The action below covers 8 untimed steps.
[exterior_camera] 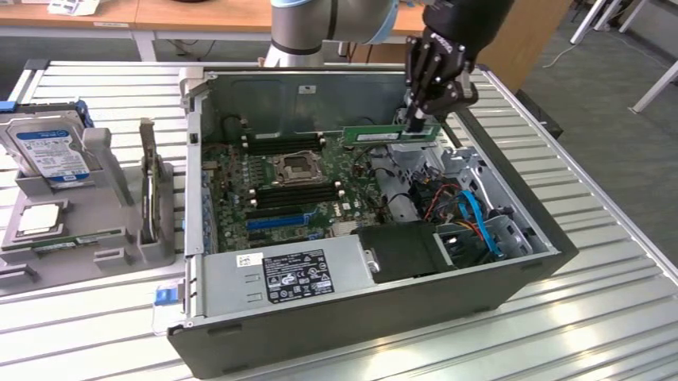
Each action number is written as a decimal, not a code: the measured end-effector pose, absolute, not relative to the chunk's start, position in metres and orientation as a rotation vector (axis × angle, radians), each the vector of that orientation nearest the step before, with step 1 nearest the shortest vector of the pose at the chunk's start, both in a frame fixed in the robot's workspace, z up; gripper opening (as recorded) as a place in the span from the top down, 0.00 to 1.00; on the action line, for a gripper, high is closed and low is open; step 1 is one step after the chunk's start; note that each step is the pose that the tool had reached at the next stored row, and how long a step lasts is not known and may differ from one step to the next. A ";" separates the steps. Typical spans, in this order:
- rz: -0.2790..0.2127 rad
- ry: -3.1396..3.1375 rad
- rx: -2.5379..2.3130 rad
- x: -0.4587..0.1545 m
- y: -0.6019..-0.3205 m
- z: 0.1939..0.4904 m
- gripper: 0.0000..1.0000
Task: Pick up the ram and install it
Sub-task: 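Pick up the ram and move it above insertion slot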
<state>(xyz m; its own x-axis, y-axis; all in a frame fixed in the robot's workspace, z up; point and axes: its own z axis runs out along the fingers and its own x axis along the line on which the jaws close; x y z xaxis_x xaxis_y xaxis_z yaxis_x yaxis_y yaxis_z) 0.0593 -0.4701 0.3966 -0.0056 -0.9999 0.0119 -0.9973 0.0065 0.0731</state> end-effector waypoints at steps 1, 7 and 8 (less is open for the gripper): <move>-0.067 -2.185 2.172 0.056 -0.470 0.397 0.88; -0.067 -2.185 2.172 0.034 -0.470 0.396 0.88; -0.067 -2.185 2.172 0.030 -0.470 0.396 0.88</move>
<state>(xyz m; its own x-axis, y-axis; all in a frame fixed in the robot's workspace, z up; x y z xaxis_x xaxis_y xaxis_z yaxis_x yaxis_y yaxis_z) 0.0298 -0.4701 0.3964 -0.0056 -0.9999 0.0119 -0.9973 0.0064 0.0732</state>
